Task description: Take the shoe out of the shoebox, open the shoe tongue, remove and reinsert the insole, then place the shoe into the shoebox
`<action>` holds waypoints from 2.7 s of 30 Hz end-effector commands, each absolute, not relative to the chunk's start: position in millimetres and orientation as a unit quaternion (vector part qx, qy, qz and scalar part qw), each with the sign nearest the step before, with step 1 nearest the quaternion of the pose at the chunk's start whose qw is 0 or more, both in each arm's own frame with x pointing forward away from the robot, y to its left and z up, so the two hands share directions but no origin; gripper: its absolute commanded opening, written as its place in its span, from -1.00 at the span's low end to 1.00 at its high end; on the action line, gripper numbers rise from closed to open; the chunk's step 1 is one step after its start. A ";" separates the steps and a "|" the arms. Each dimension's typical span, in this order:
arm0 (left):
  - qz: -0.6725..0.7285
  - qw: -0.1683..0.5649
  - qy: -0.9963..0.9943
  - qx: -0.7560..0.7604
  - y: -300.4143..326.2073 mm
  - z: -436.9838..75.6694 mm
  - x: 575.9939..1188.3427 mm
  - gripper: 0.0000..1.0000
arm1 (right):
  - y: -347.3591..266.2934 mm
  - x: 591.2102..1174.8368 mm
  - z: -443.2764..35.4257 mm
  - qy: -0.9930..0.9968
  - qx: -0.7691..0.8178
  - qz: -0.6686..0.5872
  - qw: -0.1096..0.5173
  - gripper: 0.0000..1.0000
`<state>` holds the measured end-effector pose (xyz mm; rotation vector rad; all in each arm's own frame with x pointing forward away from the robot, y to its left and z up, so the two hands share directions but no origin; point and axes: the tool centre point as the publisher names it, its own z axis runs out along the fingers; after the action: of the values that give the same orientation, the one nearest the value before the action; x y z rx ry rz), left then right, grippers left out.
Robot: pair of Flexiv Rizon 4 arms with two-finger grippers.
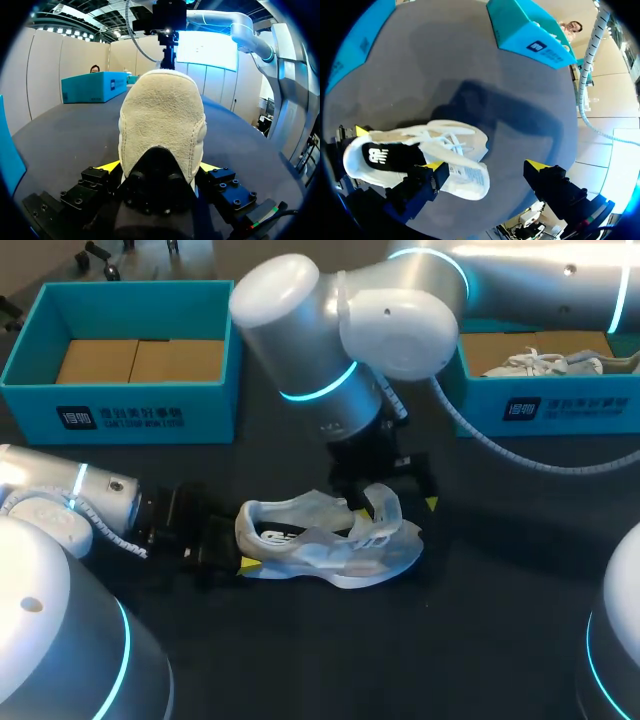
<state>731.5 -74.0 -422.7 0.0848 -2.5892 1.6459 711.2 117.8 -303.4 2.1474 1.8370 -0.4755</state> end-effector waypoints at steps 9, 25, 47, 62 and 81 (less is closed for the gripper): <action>0.534 0.037 -0.844 0.028 -73.0 -424.2 732.9 -1.00 | 142.5 724.0 -260.6 0.518 0.825 -0.075 0.212 0.80; 0.534 0.037 -0.844 0.028 -73.0 -424.2 732.9 -1.00 | 172.6 753.0 -252.2 0.715 0.669 -0.019 0.202 -1.00; 0.534 0.037 -0.844 0.028 -73.0 -424.2 732.9 -1.00 | 229.7 762.3 -266.5 0.874 0.458 0.018 0.162 -1.00; 0.534 0.037 -0.844 0.028 -73.0 -424.2 732.9 -1.00 | 240.3 761.1 -269.8 0.902 0.404 0.030 0.152 -1.00; 0.534 0.037 -0.844 0.028 -73.0 -424.2 732.9 -1.00 | 261.4 760.0 -262.7 0.986 0.075 0.017 0.149 -1.00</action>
<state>731.5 -74.0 -422.8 0.0846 -2.5891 1.6459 760.9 256.5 -259.9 0.7621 2.7139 0.0751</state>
